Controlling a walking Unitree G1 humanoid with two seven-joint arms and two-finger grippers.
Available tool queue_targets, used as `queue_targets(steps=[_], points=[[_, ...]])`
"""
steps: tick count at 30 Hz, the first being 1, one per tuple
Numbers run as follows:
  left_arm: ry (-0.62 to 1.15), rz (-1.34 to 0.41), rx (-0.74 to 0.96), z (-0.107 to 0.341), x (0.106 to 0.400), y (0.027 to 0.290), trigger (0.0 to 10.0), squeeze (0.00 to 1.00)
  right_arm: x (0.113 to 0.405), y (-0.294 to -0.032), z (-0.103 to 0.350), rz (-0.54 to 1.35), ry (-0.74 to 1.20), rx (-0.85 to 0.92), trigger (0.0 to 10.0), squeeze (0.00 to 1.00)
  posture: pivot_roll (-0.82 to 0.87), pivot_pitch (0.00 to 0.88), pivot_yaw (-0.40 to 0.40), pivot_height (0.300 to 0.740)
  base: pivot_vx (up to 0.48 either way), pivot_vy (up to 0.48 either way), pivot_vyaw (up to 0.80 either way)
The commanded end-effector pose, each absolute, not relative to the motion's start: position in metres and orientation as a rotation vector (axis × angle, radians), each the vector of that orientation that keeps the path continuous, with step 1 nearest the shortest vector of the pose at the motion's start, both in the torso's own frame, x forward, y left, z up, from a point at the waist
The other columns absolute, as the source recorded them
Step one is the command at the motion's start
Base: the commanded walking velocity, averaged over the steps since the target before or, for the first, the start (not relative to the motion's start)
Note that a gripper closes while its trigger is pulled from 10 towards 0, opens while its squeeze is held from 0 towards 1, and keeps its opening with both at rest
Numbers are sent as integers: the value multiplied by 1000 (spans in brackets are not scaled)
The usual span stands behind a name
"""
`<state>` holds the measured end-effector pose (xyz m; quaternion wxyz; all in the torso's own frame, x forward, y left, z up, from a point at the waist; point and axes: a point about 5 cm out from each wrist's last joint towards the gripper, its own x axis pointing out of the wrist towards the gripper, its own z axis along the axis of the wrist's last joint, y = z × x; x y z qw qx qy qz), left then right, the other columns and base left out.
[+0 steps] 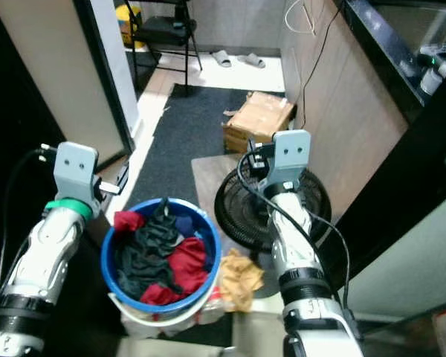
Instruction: Clothes washing
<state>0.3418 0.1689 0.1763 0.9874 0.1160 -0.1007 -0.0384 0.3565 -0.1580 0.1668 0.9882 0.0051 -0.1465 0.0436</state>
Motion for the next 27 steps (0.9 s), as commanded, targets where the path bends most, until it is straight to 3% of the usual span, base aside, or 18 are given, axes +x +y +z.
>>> queue_targets(steps=[1, 20, 27], points=[[-174, -79, 233, 167, 338, 172, 10000, 0, 355, -160, 157, 88, -267, 8, 10000, 0, 0, 29, 101, 740, 0, 0, 0], [-121, -82, 185, 143, 331, 165, 10000, 0, 353, -163, 150, 74, -254, -1, 10000, 0, -41, 13, 69, 740, 0, 0, 0], [-114, -75, 176, 140, 329, 165, 10000, 0, 351, -165, 148, 75, -255, -3, 10000, 0, -41, 15, 69, 710, 0, 0, 0]])
